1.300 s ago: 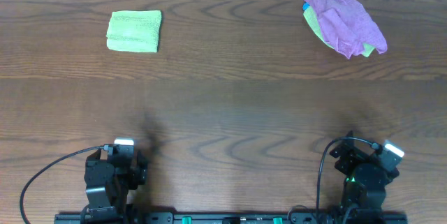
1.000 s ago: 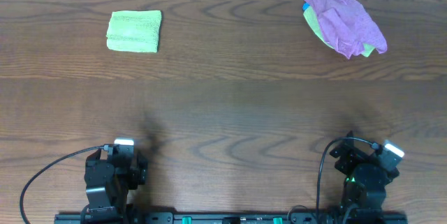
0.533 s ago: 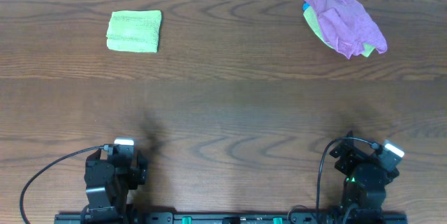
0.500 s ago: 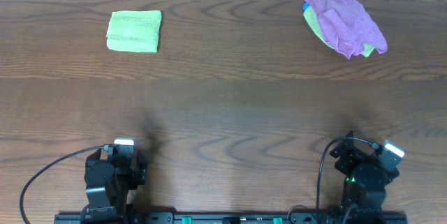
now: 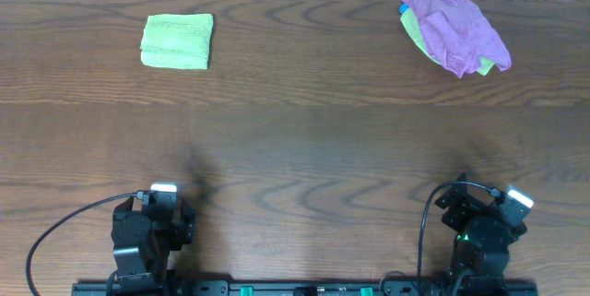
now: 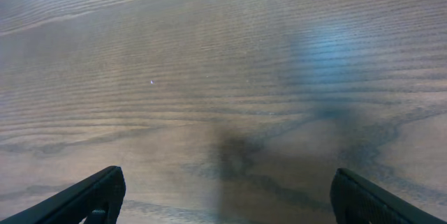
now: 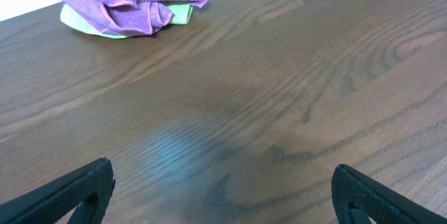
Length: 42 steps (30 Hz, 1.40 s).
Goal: Fold the cloth
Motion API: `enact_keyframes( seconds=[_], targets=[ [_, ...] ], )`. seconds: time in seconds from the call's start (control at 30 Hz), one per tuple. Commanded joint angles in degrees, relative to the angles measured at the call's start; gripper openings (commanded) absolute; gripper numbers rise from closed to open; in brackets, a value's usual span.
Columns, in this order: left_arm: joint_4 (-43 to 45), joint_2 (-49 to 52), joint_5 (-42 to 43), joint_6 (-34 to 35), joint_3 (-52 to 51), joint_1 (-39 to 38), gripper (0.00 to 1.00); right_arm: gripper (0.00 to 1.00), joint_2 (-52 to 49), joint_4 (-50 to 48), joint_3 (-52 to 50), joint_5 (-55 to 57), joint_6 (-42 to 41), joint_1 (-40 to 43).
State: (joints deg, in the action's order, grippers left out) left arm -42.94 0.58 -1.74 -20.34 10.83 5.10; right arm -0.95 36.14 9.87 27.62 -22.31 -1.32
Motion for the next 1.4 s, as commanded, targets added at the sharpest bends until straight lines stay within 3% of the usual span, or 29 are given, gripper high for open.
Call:
enact_keyframes(
  seconds=[0.0, 0.57, 0.63, 0.7, 0.77, 0.87, 1.0, 1.13, 1.27, 1.37],
  targets=[
    [-0.5, -0.4, -0.2, 0.6, -1.3, 0.2, 0.95, 0.99, 0.6, -0.1, -0.3, 0.0, 0.5, 0.5],
    [-0.5, -0.4, -0.2, 0.6, -1.3, 0.1, 0.95, 0.99, 0.6, -1.4, -0.3, -1.3, 0.5, 0.5],
    [-0.5, -0.4, -0.2, 0.6, -1.3, 0.1, 0.95, 0.99, 0.6, -5.9, -0.3, -7.0, 2.0, 0.5],
    [-0.5, -0.4, -0.2, 0.6, -1.3, 0.2, 0.95, 0.99, 0.4, -14.1, -0.3, -18.8, 10.4, 0.5],
    [-0.5, -0.4, -0.2, 0.6, -1.3, 0.1, 0.95, 0.99, -2.2, -23.7, -0.3, -22.3, 8.5, 0.5],
    [-0.5, -0.4, -0.2, 0.6, -1.3, 0.2, 0.95, 0.99, -9.6, -33.1, 0.0, -22.0, 7.8, 0.6],
    [-0.5, -0.4, -0.2, 0.7, -1.3, 0.1, 0.95, 0.99, -27.9, -40.9, 6.5, -21.7, 8.1, 1.4],
    [-0.5, -0.4, -0.2, 0.6, -1.3, 0.2, 0.95, 0.99, -50.6, -38.4, 22.0, -24.2, 13.0, 1.6],
    [-0.5, -0.4, -0.2, 0.6, -1.3, 0.1, 0.95, 0.99, -69.5, -29.5, 38.8, -24.5, 17.2, 1.6],
    [-0.5, -0.4, -0.2, 0.6, -1.3, 0.1, 0.95, 0.99, -77.4, -25.2, 46.9, -24.8, 17.1, 1.6]
  ],
)
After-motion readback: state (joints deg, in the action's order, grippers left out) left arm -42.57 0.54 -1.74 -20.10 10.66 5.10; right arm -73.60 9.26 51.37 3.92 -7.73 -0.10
